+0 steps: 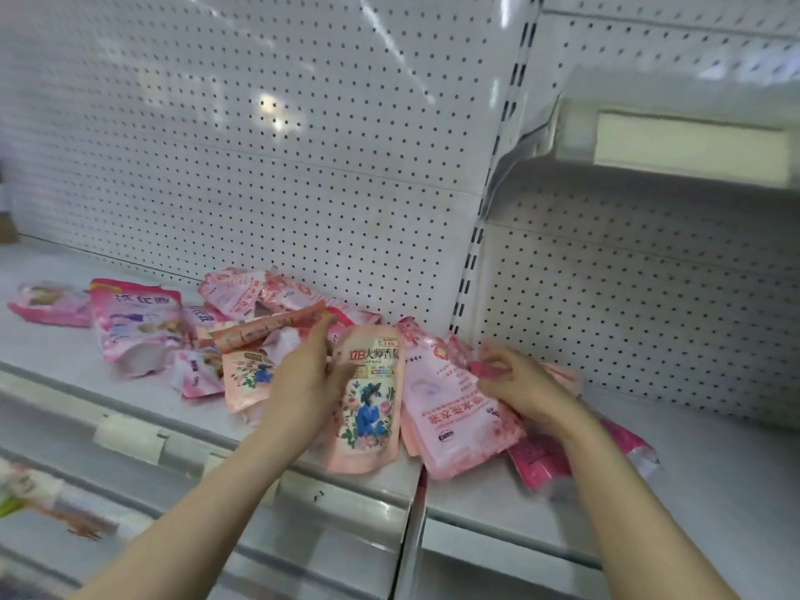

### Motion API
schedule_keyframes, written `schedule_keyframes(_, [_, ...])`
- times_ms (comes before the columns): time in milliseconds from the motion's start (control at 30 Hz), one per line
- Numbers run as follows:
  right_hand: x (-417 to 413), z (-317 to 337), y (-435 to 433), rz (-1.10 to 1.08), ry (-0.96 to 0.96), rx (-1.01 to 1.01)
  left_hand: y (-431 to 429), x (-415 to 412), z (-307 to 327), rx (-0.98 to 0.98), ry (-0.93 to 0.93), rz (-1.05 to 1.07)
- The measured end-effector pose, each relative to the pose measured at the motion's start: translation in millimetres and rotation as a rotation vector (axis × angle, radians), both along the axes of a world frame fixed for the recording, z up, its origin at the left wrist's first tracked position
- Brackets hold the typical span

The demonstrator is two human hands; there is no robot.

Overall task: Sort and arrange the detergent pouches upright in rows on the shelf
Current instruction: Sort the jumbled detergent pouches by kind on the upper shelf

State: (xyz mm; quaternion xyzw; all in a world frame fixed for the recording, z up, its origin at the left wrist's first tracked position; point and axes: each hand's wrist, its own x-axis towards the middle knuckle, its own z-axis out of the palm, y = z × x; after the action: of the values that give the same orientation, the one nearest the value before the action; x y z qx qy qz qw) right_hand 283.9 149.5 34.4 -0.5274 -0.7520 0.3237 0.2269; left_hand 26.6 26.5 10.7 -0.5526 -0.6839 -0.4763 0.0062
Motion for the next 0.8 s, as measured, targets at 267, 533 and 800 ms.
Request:
schedule_keyframes(267, [13.8,-35.4,-55.5,0.330,0.113,0.041,2.9,0.9,-8.5,0.012,-0.043,-0.077])
schedule_keyframes(533, [-20.8,-35.5,-82.7,0.002,0.433,0.486,-15.0,5.9,0.0,-0.025,-0.305,-0.202])
schedule_keyframes(800, [31.2,37.3,-96.9,-0.422,0.600,0.631,-21.7,41.9,35.5,0.127,-0.613,-0.465])
